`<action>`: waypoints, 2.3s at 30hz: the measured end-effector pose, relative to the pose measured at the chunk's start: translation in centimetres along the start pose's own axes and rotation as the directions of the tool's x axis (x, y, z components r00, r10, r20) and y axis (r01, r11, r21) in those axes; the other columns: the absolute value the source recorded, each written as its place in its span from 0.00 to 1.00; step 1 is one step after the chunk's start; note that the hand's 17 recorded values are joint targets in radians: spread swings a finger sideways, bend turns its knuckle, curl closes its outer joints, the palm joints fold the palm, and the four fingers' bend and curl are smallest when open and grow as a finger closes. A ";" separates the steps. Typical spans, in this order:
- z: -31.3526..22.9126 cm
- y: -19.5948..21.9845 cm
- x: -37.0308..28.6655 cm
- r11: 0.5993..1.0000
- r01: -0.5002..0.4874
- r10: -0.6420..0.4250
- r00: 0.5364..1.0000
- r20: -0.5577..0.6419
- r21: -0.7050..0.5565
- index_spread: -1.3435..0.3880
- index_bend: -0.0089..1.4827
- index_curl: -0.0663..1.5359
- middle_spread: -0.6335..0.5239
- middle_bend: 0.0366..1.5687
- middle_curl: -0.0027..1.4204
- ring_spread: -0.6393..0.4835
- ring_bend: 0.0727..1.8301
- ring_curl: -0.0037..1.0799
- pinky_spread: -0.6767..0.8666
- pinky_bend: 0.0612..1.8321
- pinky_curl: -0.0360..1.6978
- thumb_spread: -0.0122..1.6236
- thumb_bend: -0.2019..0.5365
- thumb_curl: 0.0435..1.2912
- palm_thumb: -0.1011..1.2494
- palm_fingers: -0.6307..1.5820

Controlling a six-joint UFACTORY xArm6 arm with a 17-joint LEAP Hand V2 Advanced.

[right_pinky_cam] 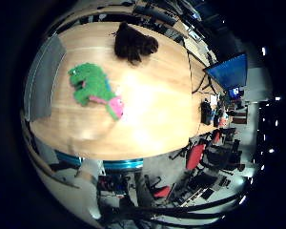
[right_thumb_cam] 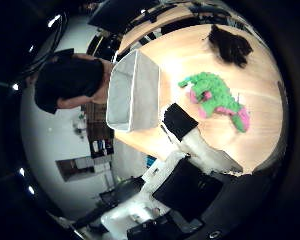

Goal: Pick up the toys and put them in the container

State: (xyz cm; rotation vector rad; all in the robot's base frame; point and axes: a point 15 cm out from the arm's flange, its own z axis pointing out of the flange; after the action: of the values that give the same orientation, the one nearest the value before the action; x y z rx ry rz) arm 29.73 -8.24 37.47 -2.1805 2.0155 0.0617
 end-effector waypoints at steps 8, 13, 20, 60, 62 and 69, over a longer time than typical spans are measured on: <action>-0.7 0.5 -0.4 1.000 0.011 -0.011 1.000 -0.015 0.014 0.50 0.12 0.24 0.43 0.11 0.26 0.50 0.19 0.21 0.64 0.19 0.13 0.68 0.24 0.18 0.38 0.48; -0.9 0.5 -0.2 1.000 0.016 -0.015 1.000 -0.019 0.020 0.50 0.12 0.24 0.42 0.12 0.26 0.49 0.20 0.21 0.64 0.19 0.13 0.67 0.24 0.18 0.38 0.48; 0.2 -0.1 0.6 1.000 0.005 -0.005 1.000 -0.010 0.003 0.50 0.12 0.24 0.42 0.11 0.26 0.48 0.21 0.21 0.63 0.20 0.13 0.66 0.25 0.18 0.40 0.48; 17.7 -6.6 5.3 0.985 0.045 -0.054 0.997 -0.051 -0.169 0.51 0.12 0.22 0.39 0.14 0.27 0.42 0.30 0.23 0.62 0.26 0.12 0.61 0.24 0.21 0.45 0.45; 18.2 -6.4 5.5 0.982 0.046 -0.056 0.997 -0.051 -0.182 0.51 0.12 0.22 0.40 0.15 0.27 0.42 0.30 0.23 0.62 0.26 0.12 0.61 0.24 0.21 0.45 0.44; 20.8 -5.9 5.9 0.971 0.043 -0.053 0.998 -0.034 -0.237 0.51 0.11 0.22 0.40 0.15 0.27 0.42 0.30 0.23 0.62 0.27 0.12 0.60 0.23 0.21 0.44 0.44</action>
State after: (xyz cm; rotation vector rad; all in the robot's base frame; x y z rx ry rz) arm 37.85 -10.43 16.70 -2.3882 2.0696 0.2673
